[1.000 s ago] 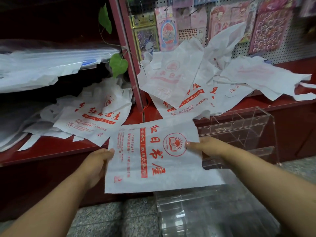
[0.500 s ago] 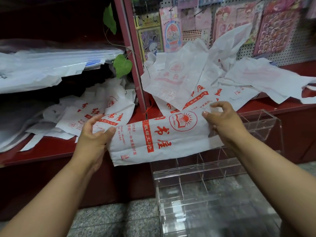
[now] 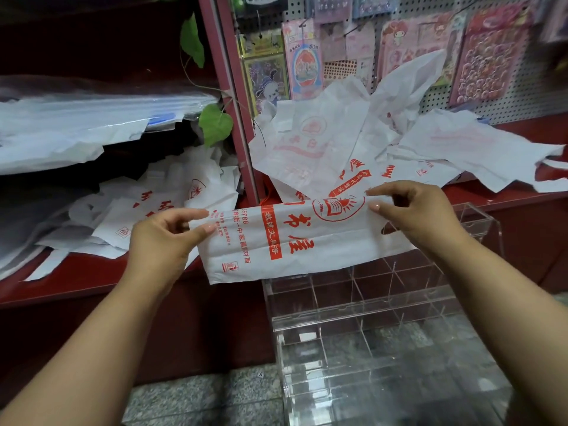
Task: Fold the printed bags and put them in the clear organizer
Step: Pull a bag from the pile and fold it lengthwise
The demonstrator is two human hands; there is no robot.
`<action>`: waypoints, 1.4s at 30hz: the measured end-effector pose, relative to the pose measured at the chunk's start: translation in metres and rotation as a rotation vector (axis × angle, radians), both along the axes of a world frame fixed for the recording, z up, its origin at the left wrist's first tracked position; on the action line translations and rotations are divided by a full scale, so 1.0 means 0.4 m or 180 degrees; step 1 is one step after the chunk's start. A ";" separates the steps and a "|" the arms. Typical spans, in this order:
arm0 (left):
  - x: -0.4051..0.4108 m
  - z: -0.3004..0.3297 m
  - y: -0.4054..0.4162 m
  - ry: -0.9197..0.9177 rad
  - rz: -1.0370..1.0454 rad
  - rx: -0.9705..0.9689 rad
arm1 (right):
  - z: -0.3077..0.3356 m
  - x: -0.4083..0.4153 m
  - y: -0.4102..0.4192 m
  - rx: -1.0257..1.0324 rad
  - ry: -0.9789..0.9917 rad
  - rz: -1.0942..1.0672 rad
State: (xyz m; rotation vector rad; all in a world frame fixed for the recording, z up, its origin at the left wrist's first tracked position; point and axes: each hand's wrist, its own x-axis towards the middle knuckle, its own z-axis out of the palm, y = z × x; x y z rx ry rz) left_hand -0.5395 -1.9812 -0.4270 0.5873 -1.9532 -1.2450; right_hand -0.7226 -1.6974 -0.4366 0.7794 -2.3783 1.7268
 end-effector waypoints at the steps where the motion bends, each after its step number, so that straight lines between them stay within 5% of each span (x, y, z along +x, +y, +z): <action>1: -0.001 0.001 0.001 -0.0047 0.0021 -0.0100 | 0.002 0.002 -0.001 -0.0020 0.0093 -0.0020; 5: -0.006 0.005 0.002 -0.0144 0.0174 -0.0570 | -0.002 -0.010 0.000 -0.0204 0.0364 -0.0177; 8: -0.015 0.005 0.025 0.0134 -0.0013 -0.0147 | -0.010 -0.015 -0.007 -0.0499 -0.0126 -0.0039; 16: -0.035 -0.023 0.078 -0.0014 0.0534 -0.0645 | -0.040 0.006 -0.057 0.0007 0.0252 -0.0630; 24: -0.052 -0.052 0.030 -0.0192 0.0679 0.0470 | -0.074 -0.030 -0.033 0.0351 -0.1205 0.0461; 31: -0.027 -0.021 0.010 -0.0386 -0.0534 0.1703 | -0.060 -0.016 -0.035 0.0349 -0.0934 0.0527; 38: -0.002 -0.029 -0.029 -0.0642 -0.1008 0.1483 | -0.053 -0.002 -0.033 0.0151 -0.0953 0.0655; 42: 0.008 -0.032 -0.047 -0.0716 -0.1032 0.0813 | -0.049 0.010 -0.032 0.0121 -0.1004 0.0784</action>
